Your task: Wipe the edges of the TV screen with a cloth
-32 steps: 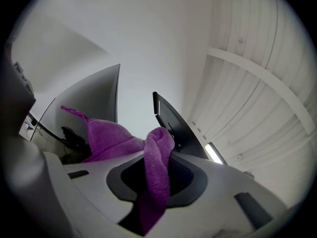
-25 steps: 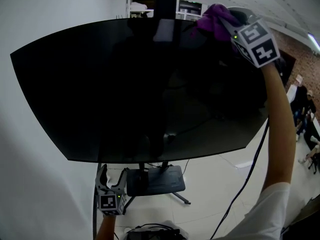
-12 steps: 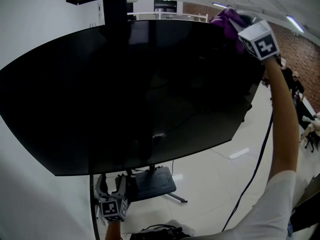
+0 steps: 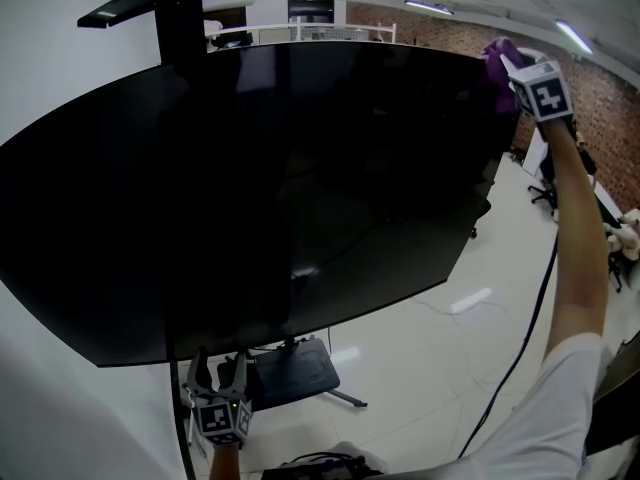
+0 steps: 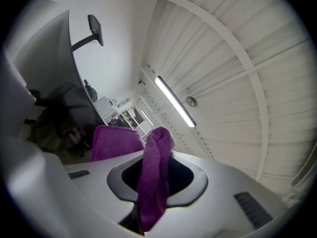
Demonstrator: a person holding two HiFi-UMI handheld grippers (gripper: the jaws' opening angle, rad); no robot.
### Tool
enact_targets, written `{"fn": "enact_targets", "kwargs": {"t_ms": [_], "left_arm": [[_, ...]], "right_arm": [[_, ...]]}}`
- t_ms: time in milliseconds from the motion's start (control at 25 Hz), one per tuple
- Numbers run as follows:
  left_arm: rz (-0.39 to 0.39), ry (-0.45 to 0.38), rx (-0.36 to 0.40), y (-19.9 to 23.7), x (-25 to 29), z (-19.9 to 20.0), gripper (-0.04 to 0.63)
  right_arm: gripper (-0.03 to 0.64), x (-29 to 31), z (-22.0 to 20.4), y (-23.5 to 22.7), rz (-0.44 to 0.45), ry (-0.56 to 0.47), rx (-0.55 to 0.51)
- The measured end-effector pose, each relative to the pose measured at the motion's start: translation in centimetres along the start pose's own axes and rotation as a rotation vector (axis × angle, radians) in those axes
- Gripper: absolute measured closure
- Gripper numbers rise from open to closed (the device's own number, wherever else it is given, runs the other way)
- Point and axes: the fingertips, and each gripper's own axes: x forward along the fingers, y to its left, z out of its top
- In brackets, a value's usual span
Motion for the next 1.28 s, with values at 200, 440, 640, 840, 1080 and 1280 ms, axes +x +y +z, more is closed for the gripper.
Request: {"fn": "enact_targets", "kwargs": {"t_ms": [200,440,640,840,1080,1280], "left_arm": [[-0.029,0.010,-0.001,-2.7,1.1,1.0,0.273],[-0.040,0.020,0.021,-4.0,2.0,-0.6,0.273],[-0.029,0.029,0.032,-4.7,1.6,-0.8,0.273],[-0.018,0.047,0.038,-5.5,0.6,-1.4,0.273],[-0.036,0.066,0.028,-6.5,0.8,-2.0,0.273],[-0.060,0.063,0.034,-6.9,0.9,-2.1,0.273]], "right_arm": [[0.528,1.2,-5.8,-3.4,-0.019,0.091,0.122],[0.529,2.9,-8.1,-4.1,0.025,0.111,0.178],[0.531,3.3,-7.3,-3.6,0.171,-0.013,0.315],[0.533,3.2,-9.2,-4.0,0.148,-0.048,0.403],[0.535,2.8,-11.0,-1.2,0.222,-0.215,0.747],[0.535,1.6,-14.1,2.0,0.247,-0.230,0.824]]}}
